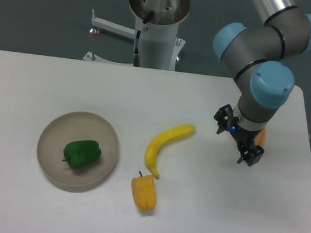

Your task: Pick up the green pepper from the plate

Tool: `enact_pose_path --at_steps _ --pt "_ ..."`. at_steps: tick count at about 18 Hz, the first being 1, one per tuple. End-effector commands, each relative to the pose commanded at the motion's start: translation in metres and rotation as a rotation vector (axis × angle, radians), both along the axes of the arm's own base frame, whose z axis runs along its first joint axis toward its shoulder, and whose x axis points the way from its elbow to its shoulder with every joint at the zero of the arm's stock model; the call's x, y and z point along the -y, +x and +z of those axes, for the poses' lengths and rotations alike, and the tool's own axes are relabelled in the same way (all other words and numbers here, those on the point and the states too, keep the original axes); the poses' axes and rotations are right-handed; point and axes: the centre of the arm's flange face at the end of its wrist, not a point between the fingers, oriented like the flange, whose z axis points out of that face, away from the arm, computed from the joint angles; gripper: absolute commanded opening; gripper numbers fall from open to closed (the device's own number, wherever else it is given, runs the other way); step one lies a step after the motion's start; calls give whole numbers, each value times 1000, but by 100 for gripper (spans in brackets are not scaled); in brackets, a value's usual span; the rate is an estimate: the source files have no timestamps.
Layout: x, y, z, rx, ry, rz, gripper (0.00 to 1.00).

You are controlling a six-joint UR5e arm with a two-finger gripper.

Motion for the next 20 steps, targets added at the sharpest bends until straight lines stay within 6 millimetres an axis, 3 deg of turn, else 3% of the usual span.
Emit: enact_pose_path --at_steps 6,9,12,13,14,17,20 --pt "1 4 -1 14 8 -2 100" --pt "-4 21 2 16 6 10 100" --pt "-18 63 18 6 24 82 100" --pt "-33 94 23 9 30 91 100" --pt "-42 113 20 16 28 104 100" --pt "-76 201 5 48 13 147 100" --pt "-99 254 -19 121 1 135 100"
